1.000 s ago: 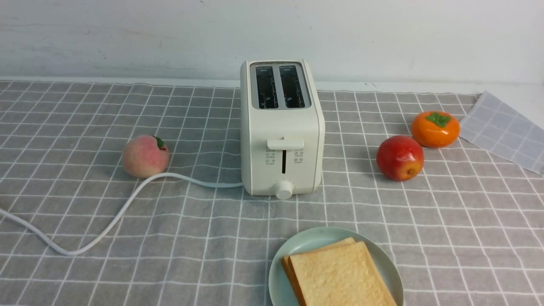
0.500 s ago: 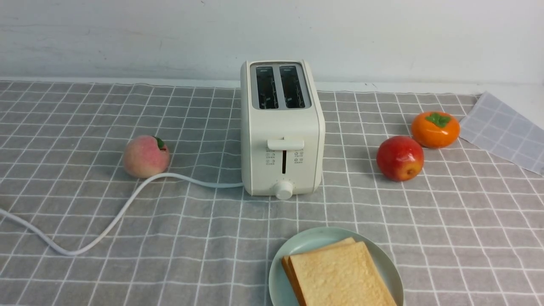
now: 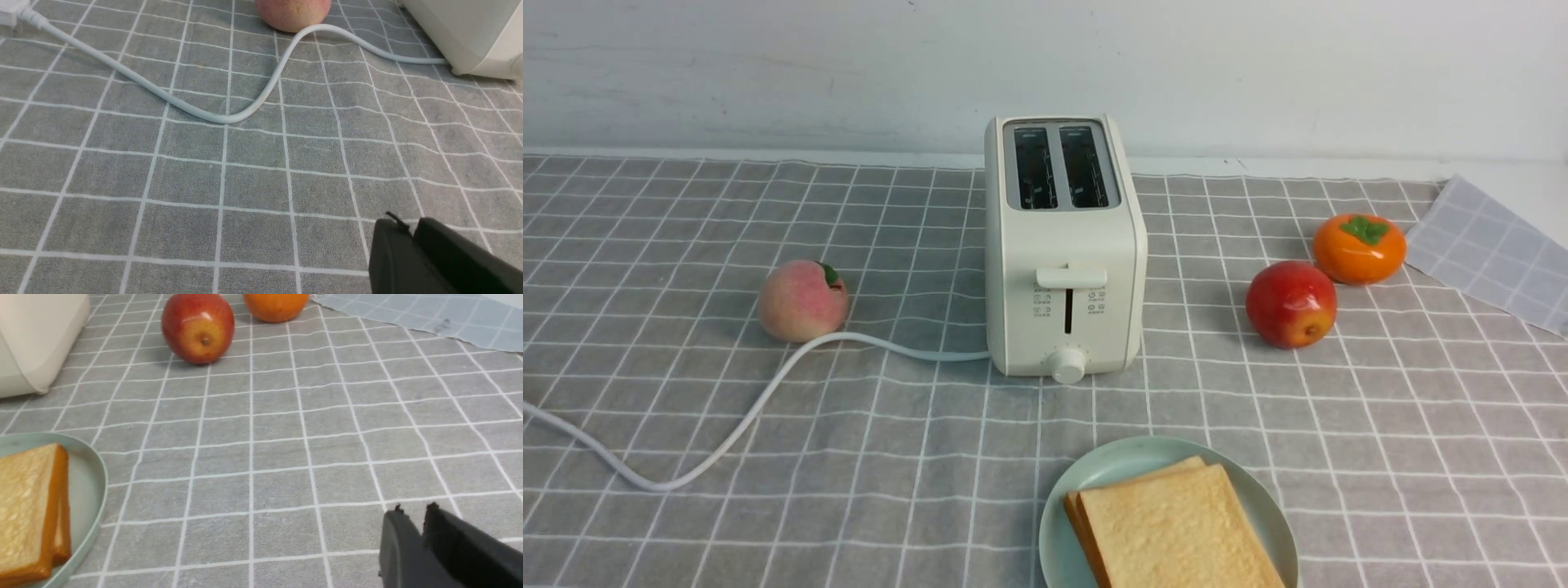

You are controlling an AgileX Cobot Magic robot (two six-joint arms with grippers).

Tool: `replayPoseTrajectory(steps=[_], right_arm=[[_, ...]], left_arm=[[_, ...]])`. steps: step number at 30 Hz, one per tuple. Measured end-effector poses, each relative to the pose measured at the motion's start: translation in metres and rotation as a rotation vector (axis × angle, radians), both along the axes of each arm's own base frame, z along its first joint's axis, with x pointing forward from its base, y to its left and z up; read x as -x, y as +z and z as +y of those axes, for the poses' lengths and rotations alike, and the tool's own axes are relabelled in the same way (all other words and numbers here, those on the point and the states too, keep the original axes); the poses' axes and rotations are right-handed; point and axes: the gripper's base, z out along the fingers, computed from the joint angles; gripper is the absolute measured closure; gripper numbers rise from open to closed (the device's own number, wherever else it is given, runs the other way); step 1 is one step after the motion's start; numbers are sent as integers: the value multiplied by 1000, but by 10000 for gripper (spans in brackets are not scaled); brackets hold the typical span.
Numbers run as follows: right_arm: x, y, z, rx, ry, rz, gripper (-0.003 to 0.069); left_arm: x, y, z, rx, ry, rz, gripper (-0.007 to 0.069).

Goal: Take toasted bread from bread machine on grey coffee table place on plate.

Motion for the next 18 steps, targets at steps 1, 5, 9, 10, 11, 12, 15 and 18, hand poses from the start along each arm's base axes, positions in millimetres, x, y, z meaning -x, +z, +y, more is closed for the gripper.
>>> replayPoseTrajectory(steps=[1, 5, 9, 10, 11, 12, 15, 18], right_arm=[[0, 0, 0, 1, -3, 0, 562], [0, 0, -1, 1, -8, -1, 558], [0, 0, -1, 5, -9, 0, 552], [0, 0, -1, 5, -9, 0, 552], [0, 0, -1, 5, -9, 0, 550], [0, 0, -1, 5, -9, 0, 550], [0, 0, -1, 5, -9, 0, 547], [0, 0, -1, 5, -9, 0, 541]], left_arm=[[0, 0, 0, 0, 0, 0, 560], [0, 0, 0, -1, 0, 0, 557], [0, 0, 0, -1, 0, 0, 554], [0, 0, 0, -1, 0, 0, 554], [0, 0, 0, -1, 0, 0, 553], [0, 0, 0, -1, 0, 0, 552], [0, 0, 0, -1, 0, 0, 551], [0, 0, 0, -1, 0, 0, 551]])
